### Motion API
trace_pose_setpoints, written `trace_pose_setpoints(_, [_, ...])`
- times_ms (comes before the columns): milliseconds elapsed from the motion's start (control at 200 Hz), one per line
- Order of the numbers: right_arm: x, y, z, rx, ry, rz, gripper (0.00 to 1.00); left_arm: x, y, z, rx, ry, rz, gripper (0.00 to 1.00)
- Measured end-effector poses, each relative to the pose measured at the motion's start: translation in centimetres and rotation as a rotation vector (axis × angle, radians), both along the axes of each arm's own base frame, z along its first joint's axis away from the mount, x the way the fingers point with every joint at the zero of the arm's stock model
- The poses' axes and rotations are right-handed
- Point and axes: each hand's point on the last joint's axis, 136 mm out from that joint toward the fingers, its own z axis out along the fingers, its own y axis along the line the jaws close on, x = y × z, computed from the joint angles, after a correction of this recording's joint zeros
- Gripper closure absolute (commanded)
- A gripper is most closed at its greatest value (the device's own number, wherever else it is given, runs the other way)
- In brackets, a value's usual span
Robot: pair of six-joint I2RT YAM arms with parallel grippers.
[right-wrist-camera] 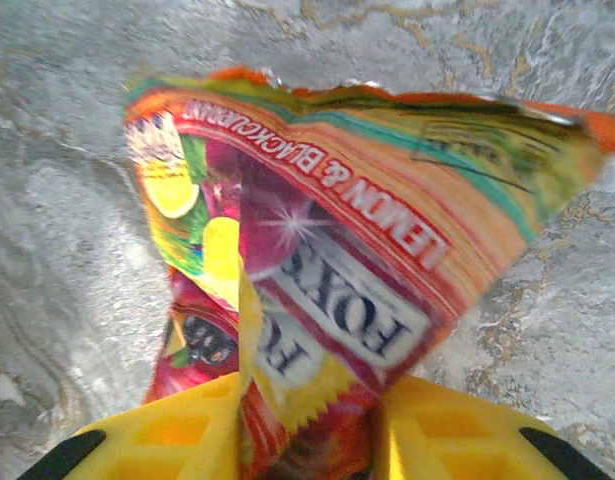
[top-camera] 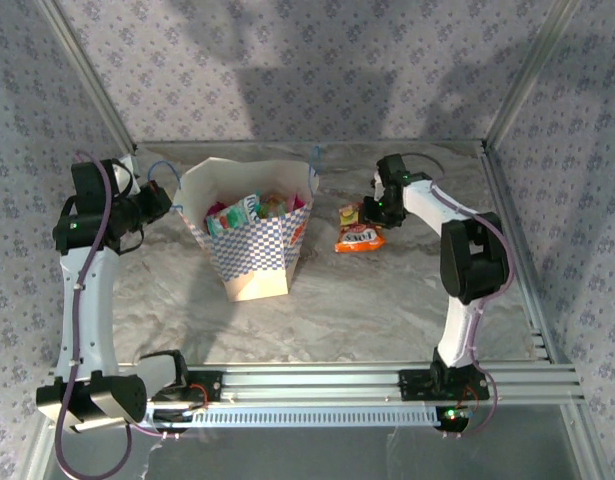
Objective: Place the snacks into the paper bag
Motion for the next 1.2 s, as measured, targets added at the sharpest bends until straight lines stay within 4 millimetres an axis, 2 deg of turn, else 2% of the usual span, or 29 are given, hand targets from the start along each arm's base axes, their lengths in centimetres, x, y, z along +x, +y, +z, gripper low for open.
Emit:
trace_pose_setpoints(265, [0.0, 0.2, 2.9, 0.016, -0.063, 0.009, 0.68, 0.0, -0.1, 0.0, -0.002, -0.001, -0.002, 1.0])
trace_pose_setpoints(415, [-0.3, 0.2, 3.3, 0.01, -0.069, 0.024, 0.5, 0.0, -0.1, 0.0, -0.003, -0.001, -0.003, 1.0])
trace_pose_setpoints(655, [-1.5, -0.2, 2.0, -0.009, -0.019, 0.025, 0.46, 0.0, -0.1, 0.0, -0.003, -0.001, -0.003, 1.0])
trace_pose_setpoints(909, [-2.2, -0.9, -0.5, -0.053, 0.038, 0.019, 0.42, 0.0, -0.1, 0.0, -0.003, -0.001, -0.003, 1.0])
trace_pose_setpoints(1079, [-2.6, -1.3, -1.5, -0.057, 0.06, 0.013, 0.4, 0.0, -0.1, 0.0, -0.003, 0.0, -0.002, 1.0])
trace_pose_setpoints(1199, [-2.3, -1.6, -2.5, -0.044, 0.079, 0.0, 0.32, 0.0, -0.1, 0.0, -0.003, 0.001, -0.003, 1.0])
